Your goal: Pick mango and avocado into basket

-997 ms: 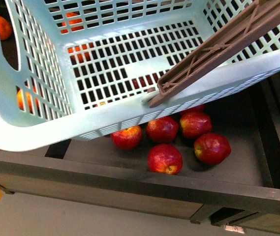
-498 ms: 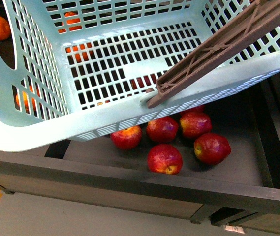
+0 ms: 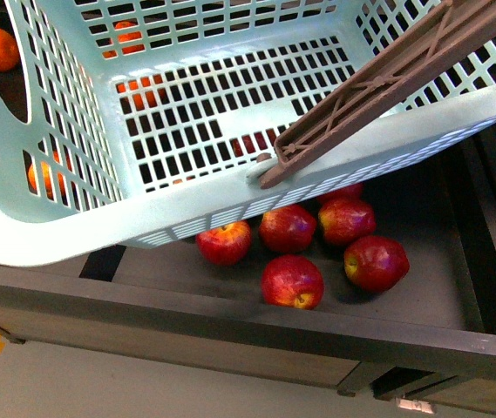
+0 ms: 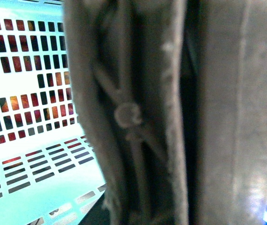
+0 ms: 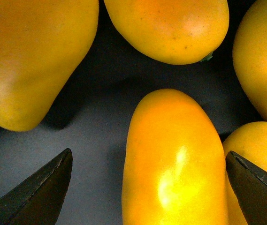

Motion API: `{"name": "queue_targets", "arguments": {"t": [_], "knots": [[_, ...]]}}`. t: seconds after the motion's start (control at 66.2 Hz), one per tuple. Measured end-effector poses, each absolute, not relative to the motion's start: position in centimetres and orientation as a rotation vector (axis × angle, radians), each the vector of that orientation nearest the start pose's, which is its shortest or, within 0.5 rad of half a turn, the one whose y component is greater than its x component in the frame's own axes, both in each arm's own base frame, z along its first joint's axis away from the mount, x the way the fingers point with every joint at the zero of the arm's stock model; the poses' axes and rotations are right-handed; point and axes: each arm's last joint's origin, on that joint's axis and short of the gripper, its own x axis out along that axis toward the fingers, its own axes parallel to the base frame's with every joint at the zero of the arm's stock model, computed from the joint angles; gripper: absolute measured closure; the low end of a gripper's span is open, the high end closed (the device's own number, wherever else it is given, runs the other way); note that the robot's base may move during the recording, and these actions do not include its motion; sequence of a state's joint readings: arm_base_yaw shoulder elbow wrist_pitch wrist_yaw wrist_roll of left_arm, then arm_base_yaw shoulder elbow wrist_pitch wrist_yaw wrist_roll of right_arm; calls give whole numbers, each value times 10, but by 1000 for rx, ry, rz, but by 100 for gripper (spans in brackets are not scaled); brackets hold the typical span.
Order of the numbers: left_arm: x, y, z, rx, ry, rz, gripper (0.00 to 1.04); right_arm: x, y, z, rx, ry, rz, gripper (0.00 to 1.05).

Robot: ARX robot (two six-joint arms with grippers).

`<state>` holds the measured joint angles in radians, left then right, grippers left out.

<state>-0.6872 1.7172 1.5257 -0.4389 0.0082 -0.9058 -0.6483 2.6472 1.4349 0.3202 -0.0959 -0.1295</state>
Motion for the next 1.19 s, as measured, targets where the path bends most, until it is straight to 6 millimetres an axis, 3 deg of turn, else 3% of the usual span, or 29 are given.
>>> {"name": "queue_targets", "arguments": {"t": [0.347,0.634,0.816,0.982,1.072,1.193], "knots": [[300,-247,320,-628,852,-344,91,362,-267,-78,236,919,-470,10],[300,-247,320,-629,853,-345,91,356,-264,-84,262,927,-477,48],[300,-247,320,-629,852,-344,91,347,-259,-76,296,904,-445,52],[300,-247,320,-629,853,-344,91,337,-254,-47,331,833,-396,52],[300,-247,320,-629,853,-344,91,326,-246,0,325,734,-338,52],[300,-247,320,-629,852,-344,91,314,-235,41,315,658,-274,52]]}}
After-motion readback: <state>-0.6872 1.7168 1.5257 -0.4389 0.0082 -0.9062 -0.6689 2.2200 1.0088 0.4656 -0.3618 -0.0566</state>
